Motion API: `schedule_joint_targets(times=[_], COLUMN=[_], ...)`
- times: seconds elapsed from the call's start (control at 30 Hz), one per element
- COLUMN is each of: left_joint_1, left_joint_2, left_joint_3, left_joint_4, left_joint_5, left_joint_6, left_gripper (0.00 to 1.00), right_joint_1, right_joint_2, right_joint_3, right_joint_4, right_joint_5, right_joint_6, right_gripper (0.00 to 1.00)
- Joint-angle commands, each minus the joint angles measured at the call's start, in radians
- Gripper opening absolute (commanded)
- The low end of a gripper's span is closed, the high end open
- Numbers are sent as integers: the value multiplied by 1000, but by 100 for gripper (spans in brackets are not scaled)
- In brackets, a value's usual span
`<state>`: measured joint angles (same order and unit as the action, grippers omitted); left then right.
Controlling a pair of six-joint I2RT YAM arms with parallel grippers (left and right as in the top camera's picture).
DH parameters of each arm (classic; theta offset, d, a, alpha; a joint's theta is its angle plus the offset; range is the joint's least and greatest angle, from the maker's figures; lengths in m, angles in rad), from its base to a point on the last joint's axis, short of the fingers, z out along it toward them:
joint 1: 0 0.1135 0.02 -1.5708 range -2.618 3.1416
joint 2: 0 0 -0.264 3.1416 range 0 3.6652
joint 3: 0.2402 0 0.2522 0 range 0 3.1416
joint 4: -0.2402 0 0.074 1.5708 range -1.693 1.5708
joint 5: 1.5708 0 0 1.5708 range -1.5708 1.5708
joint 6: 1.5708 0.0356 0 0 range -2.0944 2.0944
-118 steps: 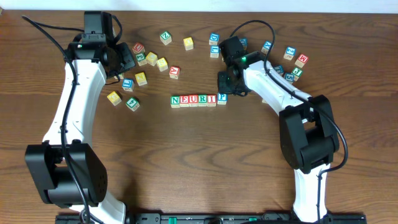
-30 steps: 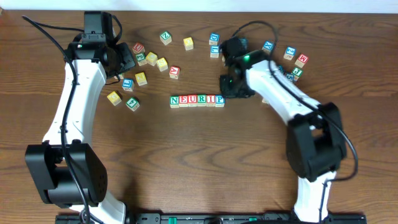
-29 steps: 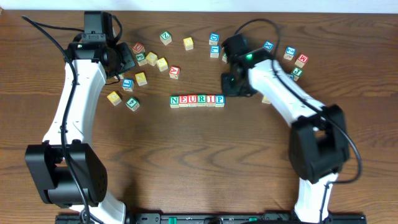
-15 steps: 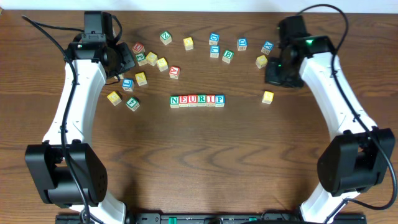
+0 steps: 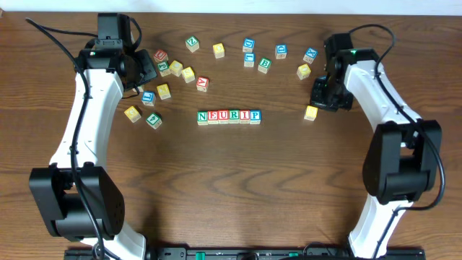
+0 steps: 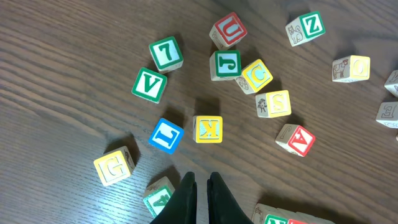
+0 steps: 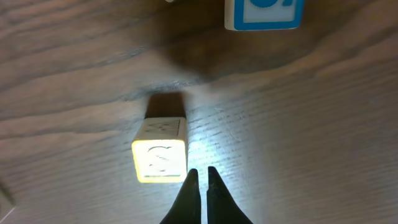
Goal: Spell out NEURIPS
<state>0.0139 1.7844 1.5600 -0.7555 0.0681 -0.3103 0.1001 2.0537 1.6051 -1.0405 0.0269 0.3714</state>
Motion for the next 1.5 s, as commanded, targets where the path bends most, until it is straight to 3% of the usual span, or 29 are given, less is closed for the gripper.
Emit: schedule_joint_targets(times=[0.0,0.67,1.47], left_joint_1=[2,1,1], left_joint_2=[9,9,9], left_joint_3=[-8,-8,-8], left_joint_4=[-3,-2,-2], left_joint_5=[-16,-16,-16], left_joint_6=[2,2,2], left_gripper=[8,8,8], right_joint_1=[-2,16,152], right_joint_2=[8,8,8], right_joint_3=[-6,-82,-83], right_joint_4=[2,87,159], right_joint_5=[28,-16,-60], right_joint_6=[-14,-37,-36], right_gripper=[1,3,6])
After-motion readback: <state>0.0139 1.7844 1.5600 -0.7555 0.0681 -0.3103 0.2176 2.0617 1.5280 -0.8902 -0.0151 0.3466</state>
